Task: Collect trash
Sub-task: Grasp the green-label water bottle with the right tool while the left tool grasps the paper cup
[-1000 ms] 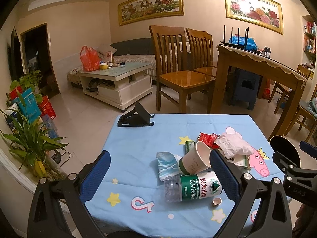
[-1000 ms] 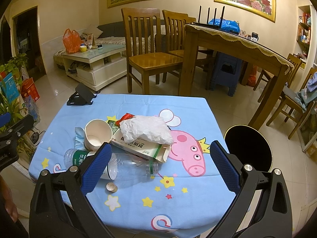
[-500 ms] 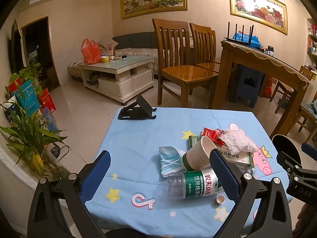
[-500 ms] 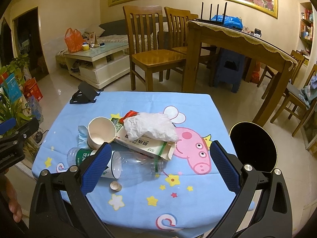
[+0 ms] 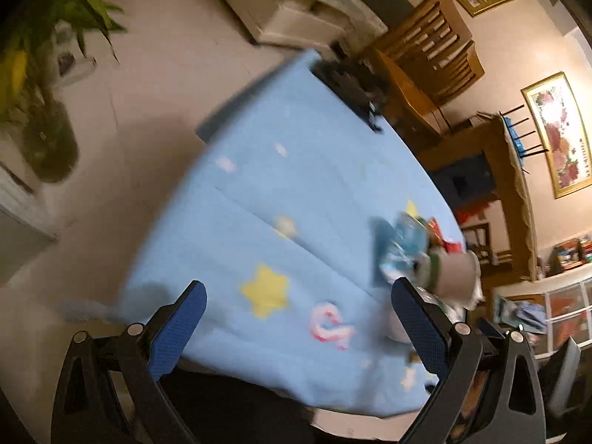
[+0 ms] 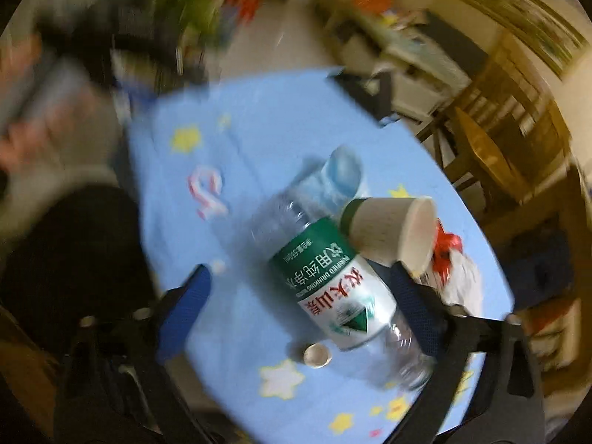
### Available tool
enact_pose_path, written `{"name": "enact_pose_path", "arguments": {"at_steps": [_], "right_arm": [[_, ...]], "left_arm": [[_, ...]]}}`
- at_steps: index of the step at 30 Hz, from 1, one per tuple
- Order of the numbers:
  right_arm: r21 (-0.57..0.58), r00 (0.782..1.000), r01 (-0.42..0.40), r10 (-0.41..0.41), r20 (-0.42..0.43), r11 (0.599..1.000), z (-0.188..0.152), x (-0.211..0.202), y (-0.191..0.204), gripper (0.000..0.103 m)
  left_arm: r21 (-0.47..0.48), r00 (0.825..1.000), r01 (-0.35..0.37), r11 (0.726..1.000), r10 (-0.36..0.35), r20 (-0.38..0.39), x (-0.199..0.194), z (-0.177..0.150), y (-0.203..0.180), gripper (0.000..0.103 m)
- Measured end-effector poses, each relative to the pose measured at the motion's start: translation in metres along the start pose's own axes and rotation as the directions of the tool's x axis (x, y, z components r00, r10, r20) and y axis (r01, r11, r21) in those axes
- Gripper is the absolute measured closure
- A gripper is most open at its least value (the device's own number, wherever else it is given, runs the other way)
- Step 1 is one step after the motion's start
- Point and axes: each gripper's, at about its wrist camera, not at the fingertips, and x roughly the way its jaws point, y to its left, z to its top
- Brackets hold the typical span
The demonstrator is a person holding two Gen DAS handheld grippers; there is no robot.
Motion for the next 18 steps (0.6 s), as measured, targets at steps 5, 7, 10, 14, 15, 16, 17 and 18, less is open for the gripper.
{"name": "enact_pose_path", "arguments": {"at_steps": [5,7,10,14,15,16,17,18], "right_arm": [[-0.171,0.99,0.064,-0.084,-0.112,0.983,0.01,0.039,0.009,0.032],[-0.257,0.981,0.103,-0.141,-0.133,0.961,0.007,0.051,0.011,0.03],[-0.329,0.968,0.155,-0.21,-0.14,0.932,0.001,0.063,0.013,0.034],[-0.299,0.977,0.134,-0.177,-0.12,0.945,-0.003,0.059,0.007,0.036],[-0.267,0.984,0.115,-0.147,-0.104,0.957,-0.002,0.056,0.004,0.037],[-0.216,0.992,0.09,-0.107,-0.069,0.972,-0.002,0.046,-0.003,0.037],[-0.16,0.997,0.067,-0.071,-0.02,0.985,0.0,0.033,-0.011,0.037],[-0.12,0.999,0.044,-0.042,0.022,0.992,0.0,0.019,-0.018,0.037]], "left_arm": [[-0.014,0.999,0.033,0.999,-0.033,0.003,-0.005,0.002,0.011,0.006],[0.02,0.999,0.029,0.999,-0.029,-0.014,0.004,0.001,0.005,0.006],[0.109,1.0,-0.025,0.994,0.024,0.008,0.008,-0.002,-0.01,0.006],[0.274,0.993,-0.101,0.956,0.082,0.081,0.005,-0.012,-0.046,0.006],[0.299,0.993,-0.102,0.949,0.08,0.086,0.006,-0.012,-0.052,0.006],[0.33,0.993,-0.099,0.939,0.073,0.091,0.005,-0.012,-0.059,0.006],[0.372,0.993,-0.101,0.923,0.067,0.102,0.006,-0.014,-0.071,0.006],[0.399,0.992,-0.104,0.911,0.065,0.11,0.008,-0.014,-0.078,0.007]]}}
